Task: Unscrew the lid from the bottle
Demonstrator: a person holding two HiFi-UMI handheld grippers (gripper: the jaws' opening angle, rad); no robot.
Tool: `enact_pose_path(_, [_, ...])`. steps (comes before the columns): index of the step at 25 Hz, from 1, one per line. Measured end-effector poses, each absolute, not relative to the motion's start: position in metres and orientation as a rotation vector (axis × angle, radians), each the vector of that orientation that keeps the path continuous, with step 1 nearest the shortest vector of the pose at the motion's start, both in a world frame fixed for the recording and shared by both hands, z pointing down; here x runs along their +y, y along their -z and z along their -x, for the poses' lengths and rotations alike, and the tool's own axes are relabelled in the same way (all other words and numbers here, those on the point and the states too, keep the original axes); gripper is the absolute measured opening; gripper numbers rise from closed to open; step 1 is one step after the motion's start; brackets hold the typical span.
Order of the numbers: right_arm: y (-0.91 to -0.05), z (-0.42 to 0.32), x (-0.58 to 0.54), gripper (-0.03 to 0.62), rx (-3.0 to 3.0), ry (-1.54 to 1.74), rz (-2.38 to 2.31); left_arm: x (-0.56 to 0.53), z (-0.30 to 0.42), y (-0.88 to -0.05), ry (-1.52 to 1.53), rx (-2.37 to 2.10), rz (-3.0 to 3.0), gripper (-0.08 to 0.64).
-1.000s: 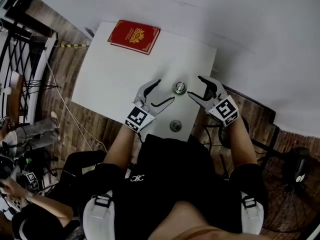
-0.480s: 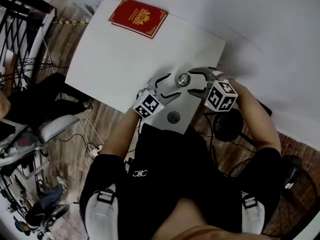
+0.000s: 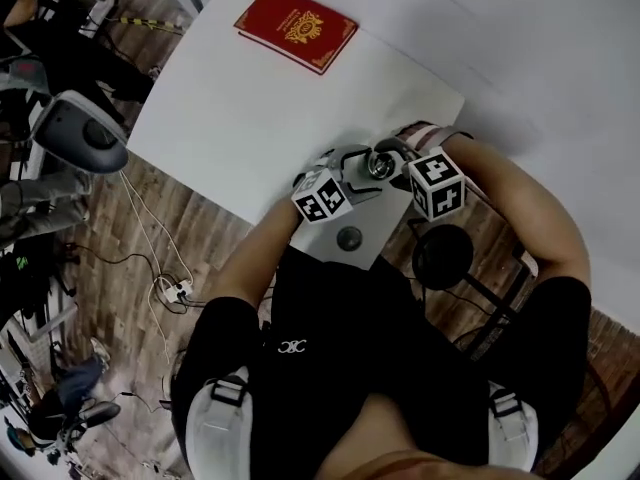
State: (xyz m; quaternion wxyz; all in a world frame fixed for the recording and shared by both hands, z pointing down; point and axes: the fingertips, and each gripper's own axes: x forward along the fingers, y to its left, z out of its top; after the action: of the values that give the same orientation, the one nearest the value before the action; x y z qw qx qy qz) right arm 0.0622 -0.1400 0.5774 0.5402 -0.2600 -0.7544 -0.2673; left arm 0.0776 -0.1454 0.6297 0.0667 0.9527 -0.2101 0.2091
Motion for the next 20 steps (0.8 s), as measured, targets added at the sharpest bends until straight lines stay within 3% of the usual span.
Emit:
enact_pose_path(3, [-0.582, -0.063, -0.142, 0.279, -1.694, 0.691, 0.705, -0.152, -0.079, -0.631, -0.659, -0.62, -2.897, 0.416])
enact_pose_path(5, [-0.589, -0.066, -0.143, 0.279, -1.635, 0.738, 0.751, -0.156, -0.077, -0.631, -0.658, -0.625, -2.909, 0.362])
enact_pose_path(9, [-0.593, -0.063, -0.143, 0.276, -1.591, 0.753, 0.822, -0.157, -0.077, -0.631, -0.649, -0.56, -2.941, 0.36])
enact_pose_path(12, [-0.59, -0.061, -0.136, 0.242, -1.618, 0.681, 0.853, -0.155, -0.077, -0.631, -0.665, -0.514, -2.958, 0.36])
enact_pose_path(20, [-0.589, -0.057, -0.14, 0.241, -1.952, 0.366, 0.572, -0.155, -0.075, -0.631, -0.629, -0.493, -2.964, 0.36])
